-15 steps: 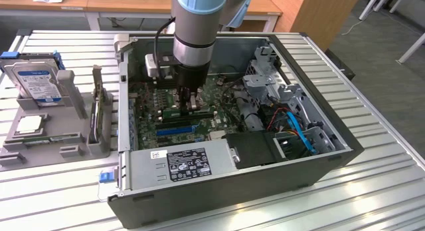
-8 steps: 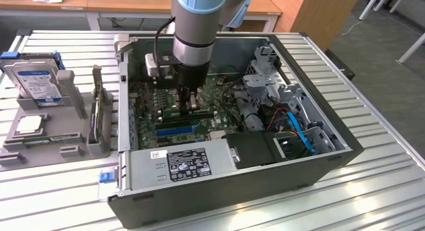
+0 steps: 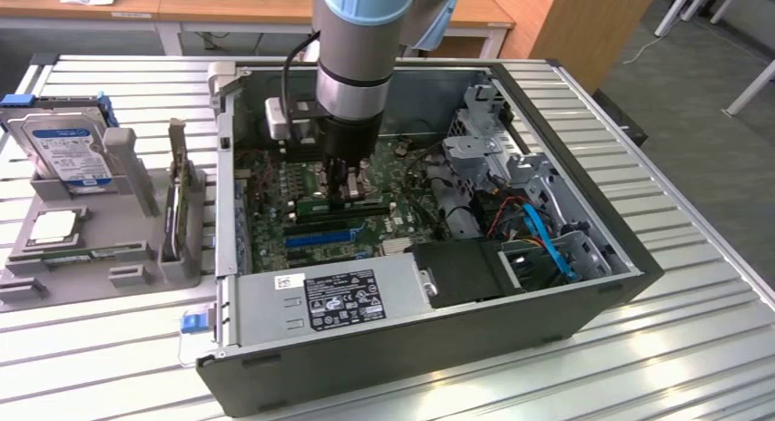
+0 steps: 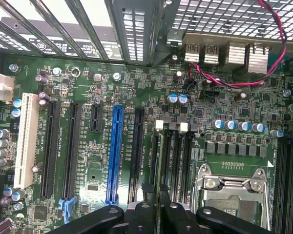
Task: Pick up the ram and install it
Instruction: 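Insert the ram into the slot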
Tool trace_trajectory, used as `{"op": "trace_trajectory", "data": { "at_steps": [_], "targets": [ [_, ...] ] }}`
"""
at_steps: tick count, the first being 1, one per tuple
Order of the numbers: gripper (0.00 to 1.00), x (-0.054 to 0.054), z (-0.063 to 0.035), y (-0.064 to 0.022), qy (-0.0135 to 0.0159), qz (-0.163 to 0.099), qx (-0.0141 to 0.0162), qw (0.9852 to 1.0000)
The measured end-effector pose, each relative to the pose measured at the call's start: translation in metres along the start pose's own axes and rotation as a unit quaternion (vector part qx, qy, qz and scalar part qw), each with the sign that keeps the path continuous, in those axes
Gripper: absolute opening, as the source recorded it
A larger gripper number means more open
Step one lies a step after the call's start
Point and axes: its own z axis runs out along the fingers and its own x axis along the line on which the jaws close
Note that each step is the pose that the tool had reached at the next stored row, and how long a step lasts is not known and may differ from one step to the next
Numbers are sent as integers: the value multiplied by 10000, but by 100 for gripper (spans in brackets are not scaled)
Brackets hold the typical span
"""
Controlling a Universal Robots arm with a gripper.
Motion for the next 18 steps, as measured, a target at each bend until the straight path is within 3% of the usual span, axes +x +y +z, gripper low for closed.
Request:
{"op": "trace_trajectory", "data": {
  "at_steps": [11, 18],
  "targets": [
    [14, 1, 24, -1, 1, 3, 0, 10000],
    [14, 2, 16, -37, 0, 3, -30, 10000]
  ]
}}
